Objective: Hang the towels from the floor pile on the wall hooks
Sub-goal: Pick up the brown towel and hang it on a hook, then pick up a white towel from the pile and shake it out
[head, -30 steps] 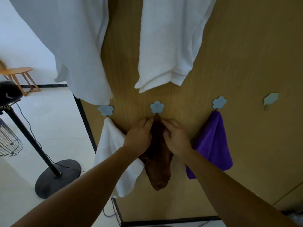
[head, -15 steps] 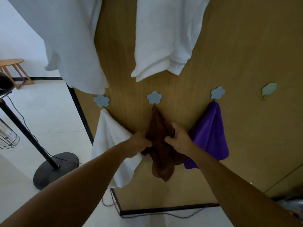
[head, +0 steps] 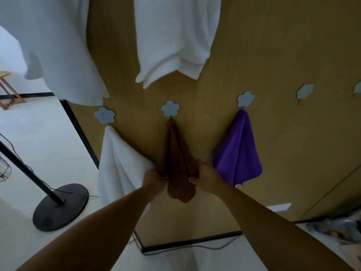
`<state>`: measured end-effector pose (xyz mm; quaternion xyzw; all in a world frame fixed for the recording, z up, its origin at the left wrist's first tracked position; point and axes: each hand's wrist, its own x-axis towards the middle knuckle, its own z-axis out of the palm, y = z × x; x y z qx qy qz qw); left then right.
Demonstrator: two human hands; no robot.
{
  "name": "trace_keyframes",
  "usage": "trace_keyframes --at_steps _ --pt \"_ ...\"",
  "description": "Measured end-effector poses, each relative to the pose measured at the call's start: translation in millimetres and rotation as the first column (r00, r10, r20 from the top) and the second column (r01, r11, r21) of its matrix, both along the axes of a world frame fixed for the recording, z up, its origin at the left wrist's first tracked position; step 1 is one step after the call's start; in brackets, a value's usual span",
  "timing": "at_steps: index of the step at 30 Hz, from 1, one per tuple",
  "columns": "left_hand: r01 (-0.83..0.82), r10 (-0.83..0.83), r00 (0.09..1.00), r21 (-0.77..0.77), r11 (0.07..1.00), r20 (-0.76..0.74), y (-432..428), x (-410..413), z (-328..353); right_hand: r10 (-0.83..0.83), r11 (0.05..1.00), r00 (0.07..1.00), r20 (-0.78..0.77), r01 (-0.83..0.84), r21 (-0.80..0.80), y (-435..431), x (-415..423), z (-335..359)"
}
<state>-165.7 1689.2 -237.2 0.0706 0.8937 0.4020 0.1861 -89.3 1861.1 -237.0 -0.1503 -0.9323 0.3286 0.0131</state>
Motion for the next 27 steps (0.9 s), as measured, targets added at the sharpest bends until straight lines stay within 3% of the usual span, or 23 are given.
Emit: trace_keyframes --at_steps 2,4,6,10,16,21,27 --pt "0.052 -0.050 0.993 -0.022 0.998 0.105 -11 8 -16 -0.036 0.999 0.998 0.056 0.037 -0.017 -7 15 -8" --pt "0.259 -0.232 0.952 -0.124 0.958 0.197 -19 17 -25 -0.082 0.996 0.992 0.095 0.084 -0.015 -15 32 -17" --pt "0.454 -0.416 0.876 -0.129 0.881 0.244 -20 25 -33 -0.157 0.987 0.977 0.143 0.160 -0.003 -26 52 -26" --pt "0.745 -0.717 0.660 -0.312 0.589 0.223 -20 50 -53 -0.303 0.949 0.925 0.230 0.315 -0.015 -57 101 -41" --pt "0.851 -0.909 0.388 -0.440 0.288 0.155 -13 122 -57 -0.495 0.840 0.825 0.272 0.534 -0.094 -107 216 -53" --pt "0.891 -0.980 0.056 -0.453 -0.038 0.191 14 234 -50 -0.730 0.626 0.603 0.322 0.779 -0.041 -140 363 -59" --pt "0.776 -0.917 -0.309 -0.492 -0.396 0.251 14 417 -60 -0.890 0.232 0.219 0.400 0.973 -0.018 -228 565 -82"
